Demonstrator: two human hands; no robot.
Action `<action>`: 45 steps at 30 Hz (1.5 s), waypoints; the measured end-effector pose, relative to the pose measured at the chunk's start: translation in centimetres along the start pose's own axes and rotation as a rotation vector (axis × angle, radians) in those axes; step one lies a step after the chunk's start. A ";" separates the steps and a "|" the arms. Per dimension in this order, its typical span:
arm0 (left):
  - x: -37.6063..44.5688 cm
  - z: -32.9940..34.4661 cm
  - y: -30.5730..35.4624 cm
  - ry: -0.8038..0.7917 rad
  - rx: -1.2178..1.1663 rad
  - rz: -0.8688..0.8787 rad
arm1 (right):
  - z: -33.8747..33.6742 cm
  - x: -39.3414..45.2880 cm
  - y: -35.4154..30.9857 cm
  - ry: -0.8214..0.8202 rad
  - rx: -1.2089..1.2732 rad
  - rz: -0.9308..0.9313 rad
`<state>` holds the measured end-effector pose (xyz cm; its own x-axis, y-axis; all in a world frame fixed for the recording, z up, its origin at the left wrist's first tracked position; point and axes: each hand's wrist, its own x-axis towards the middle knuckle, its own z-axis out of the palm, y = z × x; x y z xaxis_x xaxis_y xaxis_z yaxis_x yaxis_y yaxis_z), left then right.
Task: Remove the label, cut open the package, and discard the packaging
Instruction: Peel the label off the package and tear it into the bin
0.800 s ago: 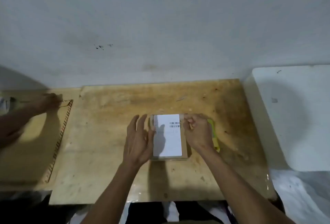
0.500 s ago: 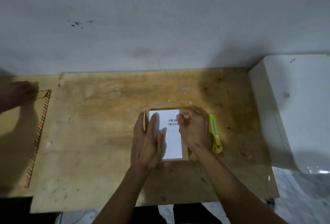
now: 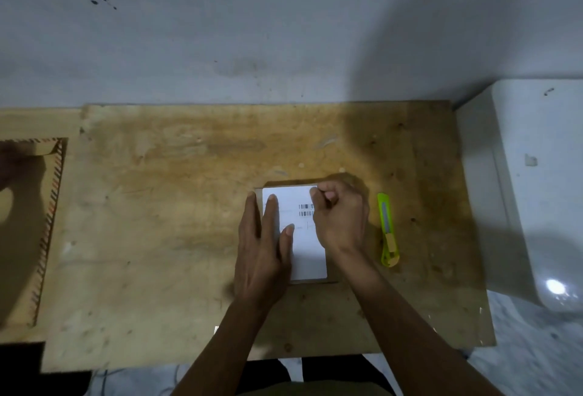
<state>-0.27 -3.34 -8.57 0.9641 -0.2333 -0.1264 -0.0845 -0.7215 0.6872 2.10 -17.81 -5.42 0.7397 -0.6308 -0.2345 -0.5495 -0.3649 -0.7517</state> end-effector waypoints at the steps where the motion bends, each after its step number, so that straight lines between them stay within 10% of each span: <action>1: 0.0 0.0 0.0 0.001 0.001 -0.003 | 0.0 0.1 0.0 0.002 -0.002 -0.003; 15: -0.3 0.2 -0.2 -0.004 0.015 0.008 | -0.8 0.3 0.6 -0.110 -0.558 -0.308; 45: -0.4 -0.1 0.5 0.030 -0.007 0.015 | -3.7 1.0 1.5 -0.359 -0.262 -0.404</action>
<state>-0.69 -3.53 -8.13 0.9700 -0.2239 -0.0944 -0.0972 -0.7137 0.6937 0.54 -21.57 -4.50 0.9698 -0.1529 -0.1899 -0.2413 -0.7131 -0.6582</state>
